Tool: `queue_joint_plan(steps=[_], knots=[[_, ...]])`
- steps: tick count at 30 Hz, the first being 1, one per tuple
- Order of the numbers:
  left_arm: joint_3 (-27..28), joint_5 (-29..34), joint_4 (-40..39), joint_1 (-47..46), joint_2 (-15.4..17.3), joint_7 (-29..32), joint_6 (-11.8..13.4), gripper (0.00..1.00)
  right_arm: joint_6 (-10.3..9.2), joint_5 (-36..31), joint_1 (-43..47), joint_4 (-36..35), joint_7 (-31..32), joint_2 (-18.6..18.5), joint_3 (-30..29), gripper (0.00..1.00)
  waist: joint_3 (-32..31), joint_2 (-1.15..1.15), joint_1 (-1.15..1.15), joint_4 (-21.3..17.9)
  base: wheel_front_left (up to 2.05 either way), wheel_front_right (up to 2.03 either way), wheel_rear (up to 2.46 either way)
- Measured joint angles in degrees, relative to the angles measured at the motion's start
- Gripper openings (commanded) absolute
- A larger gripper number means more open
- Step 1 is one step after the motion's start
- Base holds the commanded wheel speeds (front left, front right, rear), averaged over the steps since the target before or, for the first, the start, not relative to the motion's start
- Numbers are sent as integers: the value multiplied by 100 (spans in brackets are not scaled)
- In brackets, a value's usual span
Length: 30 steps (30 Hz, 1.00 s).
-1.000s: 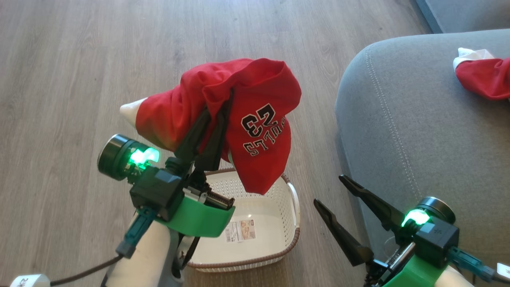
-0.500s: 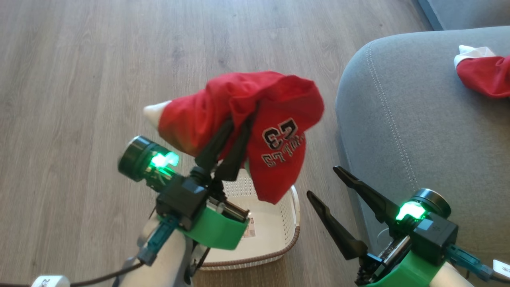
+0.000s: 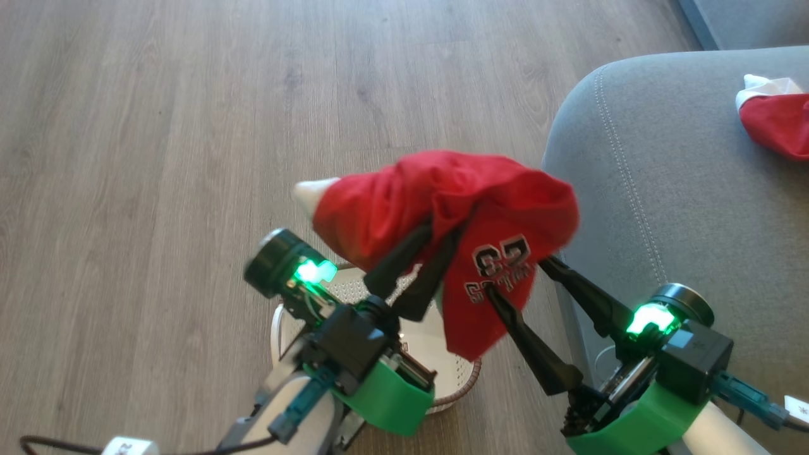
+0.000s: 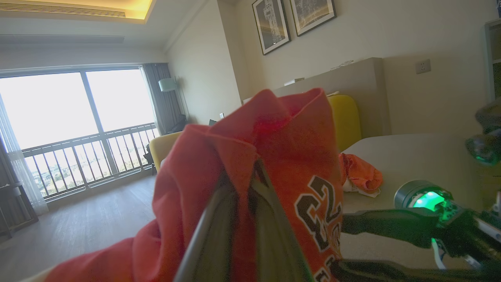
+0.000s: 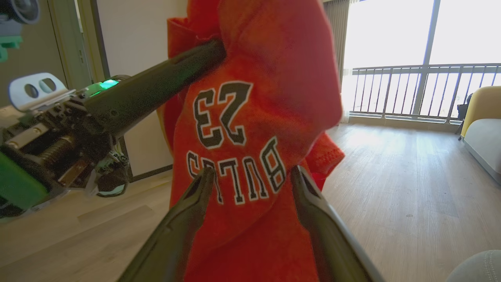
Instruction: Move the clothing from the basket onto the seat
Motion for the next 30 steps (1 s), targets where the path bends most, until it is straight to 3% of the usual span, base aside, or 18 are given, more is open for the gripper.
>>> queue_joint_plan(steps=[17,25,27,30], knots=[[-701,19,23,-16,98,0,-153,0,0,-194,-203,294,0,8,210,100,-55,0,0,24,0,0,0],[-951,-35,47,-120,109,0,-198,0,0,-450,-423,524,0,274,250,100,-105,0,0,46,0,0,0],[-996,-44,88,-120,109,0,-202,0,0,-447,-433,538,0,344,265,0,-116,0,0,61,0,0,0],[-1024,-45,115,-120,115,0,-205,0,0,-383,-431,554,0,454,188,0,-110,0,0,96,0,0,0]])
